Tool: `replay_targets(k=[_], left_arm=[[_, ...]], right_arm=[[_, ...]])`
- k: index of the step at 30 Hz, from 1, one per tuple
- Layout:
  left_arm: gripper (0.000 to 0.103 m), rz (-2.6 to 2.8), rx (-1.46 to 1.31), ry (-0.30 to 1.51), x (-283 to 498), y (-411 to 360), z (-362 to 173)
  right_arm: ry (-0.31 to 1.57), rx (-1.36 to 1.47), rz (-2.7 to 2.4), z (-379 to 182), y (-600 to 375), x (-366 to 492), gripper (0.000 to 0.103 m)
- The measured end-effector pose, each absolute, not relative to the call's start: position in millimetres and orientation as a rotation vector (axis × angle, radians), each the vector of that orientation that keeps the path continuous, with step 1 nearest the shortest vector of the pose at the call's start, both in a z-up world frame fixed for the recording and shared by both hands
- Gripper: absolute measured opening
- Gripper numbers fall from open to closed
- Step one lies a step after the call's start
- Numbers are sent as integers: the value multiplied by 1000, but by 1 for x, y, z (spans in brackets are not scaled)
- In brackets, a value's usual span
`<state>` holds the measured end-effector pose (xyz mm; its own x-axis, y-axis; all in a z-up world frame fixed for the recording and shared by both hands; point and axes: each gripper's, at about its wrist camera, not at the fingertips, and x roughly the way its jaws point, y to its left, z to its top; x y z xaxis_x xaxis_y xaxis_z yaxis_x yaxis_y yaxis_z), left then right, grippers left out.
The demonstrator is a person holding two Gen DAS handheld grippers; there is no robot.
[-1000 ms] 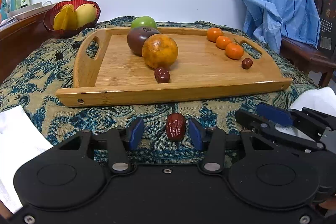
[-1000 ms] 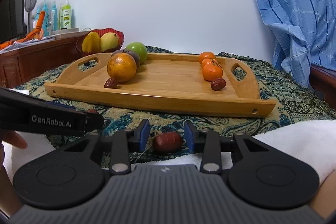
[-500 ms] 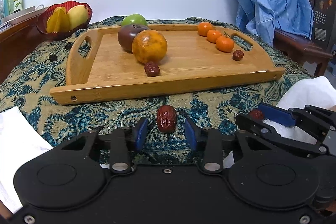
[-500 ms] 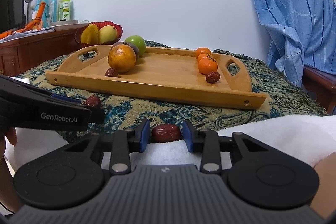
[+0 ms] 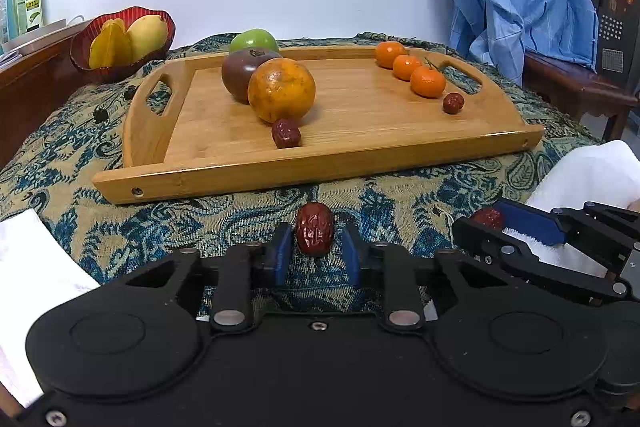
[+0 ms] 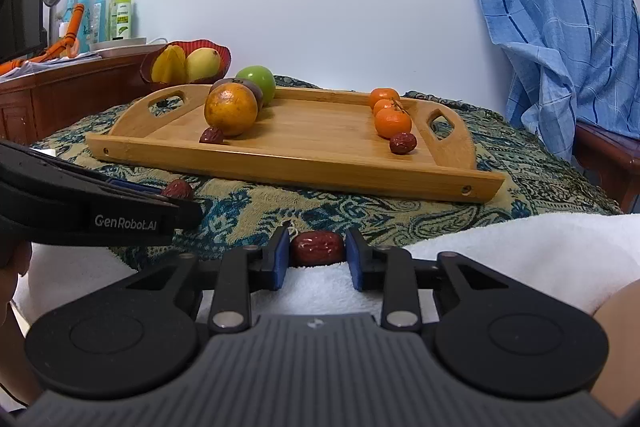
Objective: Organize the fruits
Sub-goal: 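Grasp a red date with left gripper while right gripper grasps another date, then carry both red dates over the wooden tray with both grippers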
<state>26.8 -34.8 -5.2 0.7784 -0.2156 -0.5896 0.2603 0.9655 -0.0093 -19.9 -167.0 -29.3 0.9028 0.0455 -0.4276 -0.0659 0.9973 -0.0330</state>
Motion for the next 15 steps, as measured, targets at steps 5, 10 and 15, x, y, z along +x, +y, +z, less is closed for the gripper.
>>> replay_targets(k=[5,10,15], left_arm=[[19,-251,72,628,27,-35,-3],[19,-247,74,615,23,-35,1],[19,-244,76,589,20,-33,11]], right_arm=[[433,-37,57,-29,-167,-20,34],[410,-18,56,-28,-169,-21,34],[388,-5,56,-25,-171,-20,34]])
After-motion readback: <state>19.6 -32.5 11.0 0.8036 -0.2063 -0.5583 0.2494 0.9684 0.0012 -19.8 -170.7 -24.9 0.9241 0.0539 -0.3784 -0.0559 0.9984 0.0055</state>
